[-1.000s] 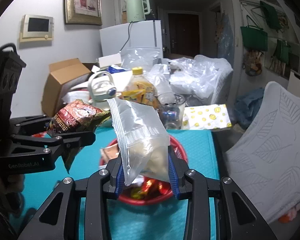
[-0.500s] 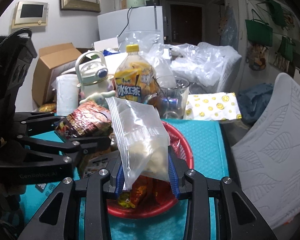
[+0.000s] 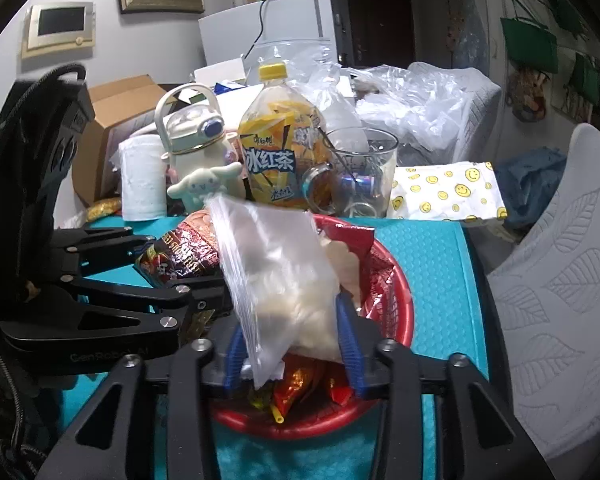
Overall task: Organize snacks
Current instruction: 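Lower both packets into the basket and open both tools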
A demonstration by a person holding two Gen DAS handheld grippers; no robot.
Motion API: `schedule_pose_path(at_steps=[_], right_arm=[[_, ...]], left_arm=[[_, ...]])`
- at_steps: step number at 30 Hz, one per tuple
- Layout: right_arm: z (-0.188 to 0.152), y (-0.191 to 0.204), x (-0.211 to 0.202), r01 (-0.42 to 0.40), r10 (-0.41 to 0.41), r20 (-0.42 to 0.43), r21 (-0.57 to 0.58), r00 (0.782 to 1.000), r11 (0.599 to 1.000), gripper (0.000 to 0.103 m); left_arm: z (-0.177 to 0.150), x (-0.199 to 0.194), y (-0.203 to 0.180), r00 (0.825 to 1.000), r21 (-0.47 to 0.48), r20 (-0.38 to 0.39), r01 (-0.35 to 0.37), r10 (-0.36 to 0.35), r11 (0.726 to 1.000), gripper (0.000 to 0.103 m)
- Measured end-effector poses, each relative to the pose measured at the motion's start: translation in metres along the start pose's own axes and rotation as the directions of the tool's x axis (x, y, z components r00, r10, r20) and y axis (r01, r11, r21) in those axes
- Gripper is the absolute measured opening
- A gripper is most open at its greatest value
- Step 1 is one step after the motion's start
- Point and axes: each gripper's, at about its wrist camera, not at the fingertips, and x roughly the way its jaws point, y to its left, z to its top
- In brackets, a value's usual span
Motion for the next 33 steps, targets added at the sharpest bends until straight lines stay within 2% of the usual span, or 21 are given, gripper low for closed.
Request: schedule_pose_path(at_steps=[1, 3, 6, 7, 8, 10, 13, 16, 23, 27, 33], right_arm=[[0.0, -0.001, -0.003, 0.0, 0.0, 0.005, 0.005, 1.0, 1.0, 0.054], [0.0, -0.001, -0.007, -0.005, 0.005, 0.013, 0.014, 1.0, 1.0, 0.055], [-0.001, -0.003, -0.013, -0.016, 0.016, 0.015, 0.028, 1.0, 0.999, 0.055], [-0.001, -0.004, -0.015, -0.02, 0.02, 0.018, 0.035, 1.0, 0.999, 0.055], [-0.002, -0.004, -0.018, -0.025, 0.024, 0.025, 0.043, 0.999, 0.999, 0.055], [-0.003, -0.007, -0.023, -0.034, 0.032, 0.042, 0.058, 0.999, 0.998, 0.053], [-0.004, -0.01, -0.027, -0.042, 0.039, 0.046, 0.076, 0.998, 0.996, 0.041], [-0.004, -0.011, -0.027, -0.037, 0.033, 0.053, 0.082, 0.998, 0.996, 0.036], [-0.004, -0.004, -0.021, -0.005, 0.002, 0.055, 0.044, 0.999, 0.999, 0.035], [-0.003, -0.004, -0.019, -0.012, 0.01, 0.051, 0.05, 0.999, 0.999, 0.035], [0.0, 0.0, -0.024, -0.019, 0.016, 0.06, 0.043, 0.998, 0.999, 0.041]], left_arm=[[0.0, 0.0, -0.002, 1.0, 0.01, -0.001, -0.007, 0.007, 1.0, 0.049], [0.001, -0.002, -0.005, 1.0, 0.021, 0.0, -0.026, 0.026, 0.999, 0.051], [0.003, -0.008, -0.006, 0.999, 0.017, 0.028, -0.038, 0.037, 0.999, 0.07], [0.005, -0.01, -0.006, 0.998, 0.012, 0.038, -0.04, 0.04, 0.999, 0.079], [0.005, -0.013, -0.006, 0.998, 0.009, 0.052, -0.038, 0.038, 0.999, 0.08], [0.006, -0.016, -0.006, 0.997, 0.01, 0.066, -0.043, 0.042, 0.999, 0.08], [0.005, -0.019, -0.004, 0.997, 0.005, 0.067, -0.049, 0.049, 0.999, 0.08], [0.002, -0.021, -0.001, 0.997, -0.009, 0.063, -0.046, 0.046, 0.999, 0.08], [-0.003, -0.027, 0.004, 0.997, -0.023, 0.056, -0.055, 0.057, 0.998, 0.08], [-0.005, -0.031, 0.005, 0.997, -0.031, 0.054, -0.059, 0.061, 0.998, 0.08], [-0.007, -0.041, 0.004, 0.996, -0.033, 0.059, -0.068, 0.07, 0.997, 0.08]])
